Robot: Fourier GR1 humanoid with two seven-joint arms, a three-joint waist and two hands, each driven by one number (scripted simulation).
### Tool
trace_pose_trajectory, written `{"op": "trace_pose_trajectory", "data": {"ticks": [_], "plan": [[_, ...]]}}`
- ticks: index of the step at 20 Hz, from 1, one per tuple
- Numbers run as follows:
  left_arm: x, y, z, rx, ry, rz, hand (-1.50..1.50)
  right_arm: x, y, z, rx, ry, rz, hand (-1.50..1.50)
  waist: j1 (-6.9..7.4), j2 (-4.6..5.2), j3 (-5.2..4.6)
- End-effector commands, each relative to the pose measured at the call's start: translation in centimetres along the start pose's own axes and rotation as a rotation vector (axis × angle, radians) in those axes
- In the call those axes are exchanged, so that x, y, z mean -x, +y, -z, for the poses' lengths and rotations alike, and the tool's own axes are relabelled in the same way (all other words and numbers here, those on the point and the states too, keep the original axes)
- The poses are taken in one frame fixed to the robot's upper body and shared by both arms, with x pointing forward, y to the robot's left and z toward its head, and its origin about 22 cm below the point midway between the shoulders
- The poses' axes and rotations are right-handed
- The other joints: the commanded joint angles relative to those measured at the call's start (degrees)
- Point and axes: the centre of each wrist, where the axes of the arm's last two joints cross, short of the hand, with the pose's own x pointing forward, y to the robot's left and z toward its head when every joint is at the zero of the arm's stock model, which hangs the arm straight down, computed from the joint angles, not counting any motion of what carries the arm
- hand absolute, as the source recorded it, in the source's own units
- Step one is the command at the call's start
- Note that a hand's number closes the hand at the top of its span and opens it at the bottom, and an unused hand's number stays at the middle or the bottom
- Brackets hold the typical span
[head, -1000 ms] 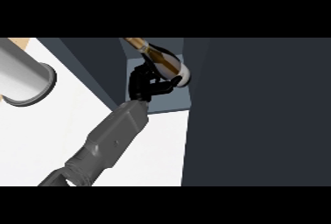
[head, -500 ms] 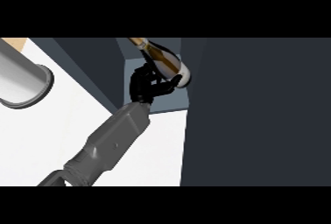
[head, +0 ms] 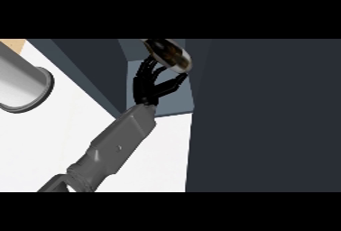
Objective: Pick up the wine, place it into the cabinet and close the cabinet
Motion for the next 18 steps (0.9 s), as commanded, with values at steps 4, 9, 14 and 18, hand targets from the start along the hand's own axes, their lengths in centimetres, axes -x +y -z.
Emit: {"op": "trace_pose_trajectory", "data": {"ticks": [4, 9, 14, 18], "plan": [[-0.7, -2.3, -0.1, 0.0, -0.004, 0.036, -1.5, -0.3, 0.3, 0.4, -0.018, 0.006, 0.0, -1.5, -0.55, -0.06, 0.05], [-1.2, -2.7, 0.7, 0.035, -0.075, 0.17, -1.5, 0.0, 0.4, 0.4, -0.011, 0.003, 0.006, -1.5, 0.48, -0.19, 0.1], [-1.4, -3.4, 0.5, 0.103, -0.107, 0.201, -1.5, -0.5, 0.1, -0.5, 0.0, -0.024, 0.011, -1.5, 0.44, -0.3, 0.12], [-1.6, -4.6, -0.1, 0.14, -0.119, 0.198, -1.5, 0.7, -0.2, -0.4, 0.034, -0.003, -0.004, -1.5, 1.47, -0.51, 0.15]]}}
